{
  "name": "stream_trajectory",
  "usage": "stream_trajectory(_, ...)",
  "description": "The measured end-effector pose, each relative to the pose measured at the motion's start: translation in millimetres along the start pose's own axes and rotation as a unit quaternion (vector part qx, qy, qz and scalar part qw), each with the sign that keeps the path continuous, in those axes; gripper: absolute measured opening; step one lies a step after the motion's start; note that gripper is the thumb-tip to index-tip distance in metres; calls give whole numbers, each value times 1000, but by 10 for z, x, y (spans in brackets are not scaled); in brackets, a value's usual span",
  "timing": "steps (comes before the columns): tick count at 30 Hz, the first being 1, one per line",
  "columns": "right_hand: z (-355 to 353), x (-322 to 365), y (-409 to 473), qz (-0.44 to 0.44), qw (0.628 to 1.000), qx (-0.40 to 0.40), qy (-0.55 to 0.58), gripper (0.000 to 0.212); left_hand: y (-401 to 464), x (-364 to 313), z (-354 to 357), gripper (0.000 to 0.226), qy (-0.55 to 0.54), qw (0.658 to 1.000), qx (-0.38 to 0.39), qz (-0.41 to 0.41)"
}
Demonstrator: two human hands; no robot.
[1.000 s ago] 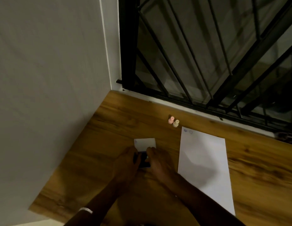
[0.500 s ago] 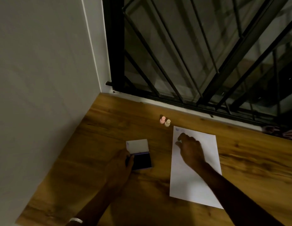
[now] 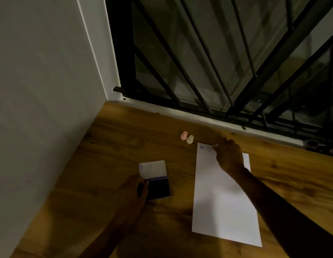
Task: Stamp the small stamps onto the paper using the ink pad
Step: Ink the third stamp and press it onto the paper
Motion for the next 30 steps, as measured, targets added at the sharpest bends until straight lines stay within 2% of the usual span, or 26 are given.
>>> stream_trajectory(3, 122, -11, 40, 3, 999, 32, -26, 35, -8, -30, -20, 15, 13, 1000, -2, -3)
stream_trajectory(7, 268, -23, 41, 29, 998, 34, 48, 31, 13, -14, -13, 12, 21, 1000, 12, -20)
stream_trajectory(13, 325, -81, 86, 0, 999, 39, -1, 31, 43, 35, 33, 12, 11, 1000, 11, -9)
stream_trajectory(18, 356, -80, 88, -5, 999, 36, 0, 29, 52, 75, 45, 25, 23, 1000, 13, -5)
stream_trajectory(22, 287, -61, 71, -2, 999, 48, -13, 27, 54, 136, 74, 27, 11, 1000, 16, 1)
stream_trajectory(26, 114, -71, 55, -1, 999, 51, -18, 27, 56, 98, 63, 15, 12, 1000, 18, -9)
stream_trajectory(30, -206, -124, -56, 12, 1000, 3, 0, 36, 11, 7, 5, 14, 10, 1000, -4, 3)
Point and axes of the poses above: each hand's wrist, its own y-axis towards the middle knuckle, its own z-axis out of the palm, x = y × z, the point moved 5 cm from there along y, towards the middle knuckle, and after that the axes turned 11 degrees about x, right-handed, at the moved point
